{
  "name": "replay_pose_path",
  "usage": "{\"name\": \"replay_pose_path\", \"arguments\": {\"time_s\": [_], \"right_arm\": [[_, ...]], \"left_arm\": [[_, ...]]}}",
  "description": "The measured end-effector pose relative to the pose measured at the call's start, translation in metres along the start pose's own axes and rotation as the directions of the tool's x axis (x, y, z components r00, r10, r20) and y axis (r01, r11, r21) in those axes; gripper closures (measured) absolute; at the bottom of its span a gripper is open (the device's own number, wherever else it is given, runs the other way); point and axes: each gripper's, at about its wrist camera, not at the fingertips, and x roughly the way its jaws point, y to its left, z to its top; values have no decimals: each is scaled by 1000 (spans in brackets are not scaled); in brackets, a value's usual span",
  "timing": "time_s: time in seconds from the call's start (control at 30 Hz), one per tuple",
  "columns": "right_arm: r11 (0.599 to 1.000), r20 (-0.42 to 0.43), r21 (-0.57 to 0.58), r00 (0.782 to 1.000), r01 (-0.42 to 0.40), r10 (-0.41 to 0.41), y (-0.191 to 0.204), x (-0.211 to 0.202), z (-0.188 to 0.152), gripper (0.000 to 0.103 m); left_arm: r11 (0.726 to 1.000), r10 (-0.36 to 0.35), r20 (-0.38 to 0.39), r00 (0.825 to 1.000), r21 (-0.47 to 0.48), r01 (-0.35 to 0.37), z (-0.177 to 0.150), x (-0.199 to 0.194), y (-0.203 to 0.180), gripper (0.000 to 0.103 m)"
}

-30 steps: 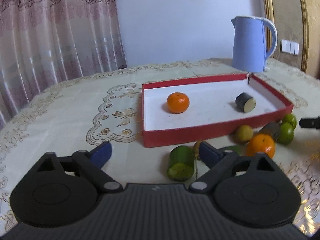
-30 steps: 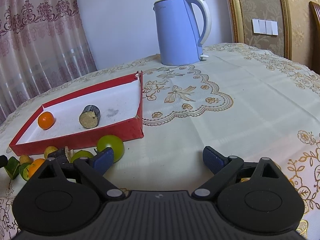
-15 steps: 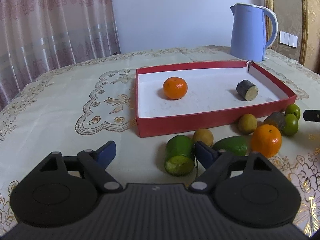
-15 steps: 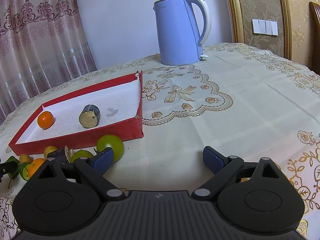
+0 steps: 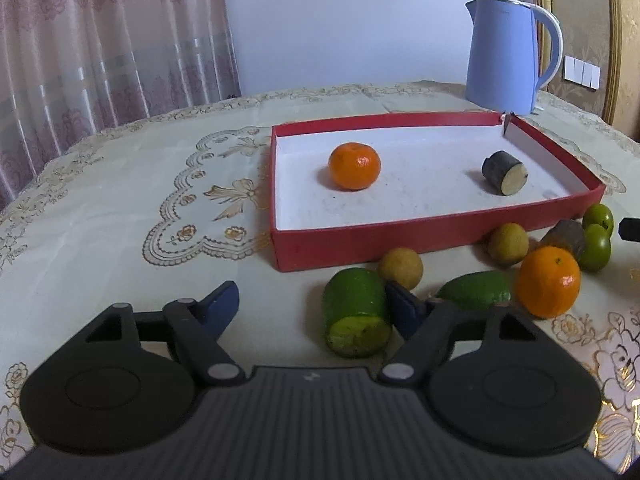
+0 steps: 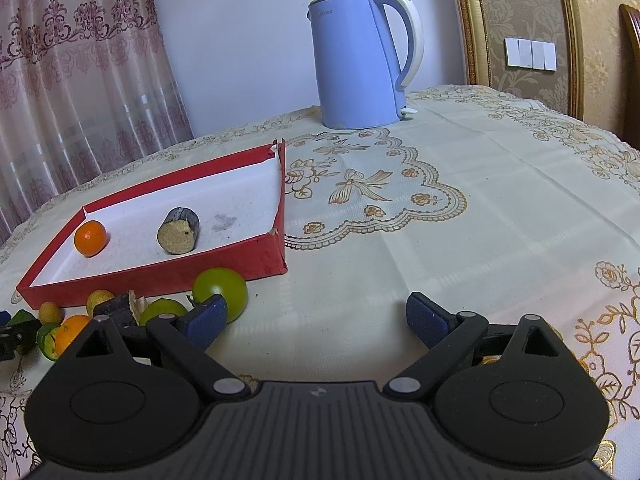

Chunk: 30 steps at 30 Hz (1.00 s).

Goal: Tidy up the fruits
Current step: 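Lower the left tool onto the cut lime and grasp it, then reach the right tool to the green tomato and grasp it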

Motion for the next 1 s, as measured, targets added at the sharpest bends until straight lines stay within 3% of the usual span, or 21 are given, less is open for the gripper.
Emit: {"name": "replay_pose_path", "arguments": {"time_s": [0.1,0.27,0.33,0.47,0.9,1.0], "right_arm": [[1000,-3,-6,1000,5,-5,1,0,0,6],[1000,-4,-4,1000,4,-4,1,0,0,6],[1000,-4,-5,1000,5,-5,1,0,1,6],[1000,-4,-6,1000,5,-5,1,0,1,6],[1000,-4,-4,1000,4,-4,1,0,1,6],[1000,-6,-7,1000,6,-6,1,1,1,6]], "left_arm": [[999,-26,-5,1000,-28,26,2,0,4,36],[996,-86,6,996,-6,86,0,-4,-3,69],[995,-95,13,995,11,94,-2,-5,-7,72],[996,-93,22,995,17,93,-3,-5,-9,72],[990,-88,56,995,-108,94,-5,-14,13,72],[986,-115,38,993,-117,118,-6,-14,18,73]]}}
